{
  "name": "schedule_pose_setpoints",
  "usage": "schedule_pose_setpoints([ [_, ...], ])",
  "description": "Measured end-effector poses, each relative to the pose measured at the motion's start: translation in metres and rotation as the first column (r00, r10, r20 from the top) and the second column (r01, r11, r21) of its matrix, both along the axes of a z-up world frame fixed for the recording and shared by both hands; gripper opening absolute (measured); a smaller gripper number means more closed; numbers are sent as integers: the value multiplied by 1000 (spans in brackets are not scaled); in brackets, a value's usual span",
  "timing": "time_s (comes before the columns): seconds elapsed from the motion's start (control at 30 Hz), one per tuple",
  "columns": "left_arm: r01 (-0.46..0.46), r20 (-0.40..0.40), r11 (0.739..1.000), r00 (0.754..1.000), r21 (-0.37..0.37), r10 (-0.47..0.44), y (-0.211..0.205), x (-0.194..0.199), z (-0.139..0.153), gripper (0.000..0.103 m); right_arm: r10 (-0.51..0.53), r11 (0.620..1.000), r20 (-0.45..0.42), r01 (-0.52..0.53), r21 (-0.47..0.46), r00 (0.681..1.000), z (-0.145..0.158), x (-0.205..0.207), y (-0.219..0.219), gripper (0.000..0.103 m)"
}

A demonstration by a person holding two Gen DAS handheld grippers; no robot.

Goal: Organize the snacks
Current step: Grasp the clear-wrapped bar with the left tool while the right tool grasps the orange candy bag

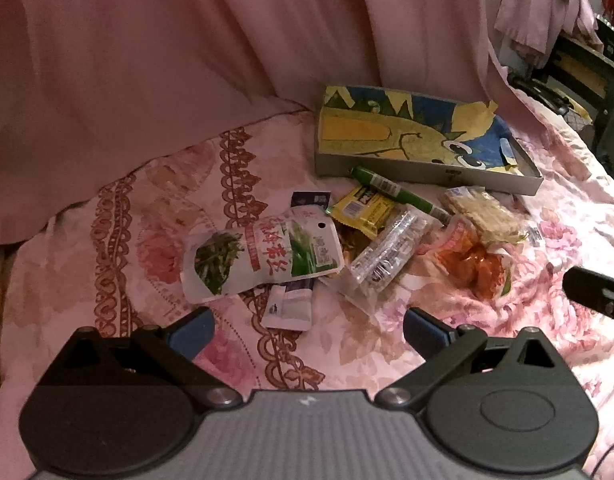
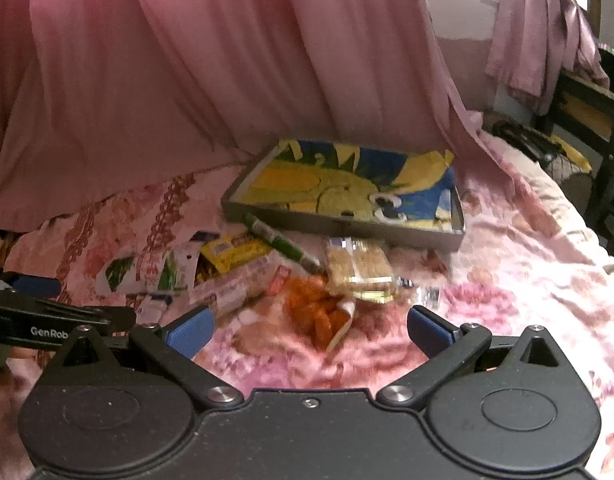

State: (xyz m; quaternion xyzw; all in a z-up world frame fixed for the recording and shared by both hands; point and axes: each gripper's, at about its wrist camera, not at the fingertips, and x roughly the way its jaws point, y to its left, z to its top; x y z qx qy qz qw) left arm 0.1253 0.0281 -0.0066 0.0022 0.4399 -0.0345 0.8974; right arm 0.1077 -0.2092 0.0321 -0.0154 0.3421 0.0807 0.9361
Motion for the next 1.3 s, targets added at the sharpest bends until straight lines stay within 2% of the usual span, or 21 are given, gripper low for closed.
schedule_pose_setpoints([
  [0.1,23,-3,1000,1000,8,-23,4,12,1,103,24,1000,-5,-24,4,1000,-3,11,-4,102],
  [0.2,60,-23,997,998,-53,-61,13,29,3,103,55,998,-41,-55,-1,998,-12,24,-5,103],
  [0.27,68,-3,995,998,-69,-68,18,40,5,103,76,997,-37,-76,-13,996,-19,29,-3,103],
  [0.37,84,37,995,996,-54,-82,23,54,8,103,126,991,-61,-129,-45,990,-30,36,3,102],
  [0.5,134,81,987,989,-93,-126,23,68,5,103,178,980,-90,-185,-76,980,-41,45,9,102],
  [0.6,159,77,977,986,-141,-149,20,75,-1,103,168,976,-105,-180,-125,980,-49,52,10,102],
  [0.7,194,70,965,980,-174,-185,13,81,-7,103,190,970,-132,-207,-125,973,-56,59,6,102],
  [0.83,251,55,955,968,-160,-245,-5,90,-19,103,245,952,-177,-271,-141,953,-66,71,2,102],
  [0.97,330,75,937,943,-114,-323,-21,88,-26,103,305,939,-224,-332,-94,926,-75,83,-5,102],
  [1.1,401,111,914,913,-62,-393,-35,83,-26,101,300,946,-256,-322,-45,919,-88,99,-18,101],
  [1.3,452,50,890,892,-54,-450,-46,90,-42,92,281,960,-255,-276,57,925,-104,113,-33,97],
])
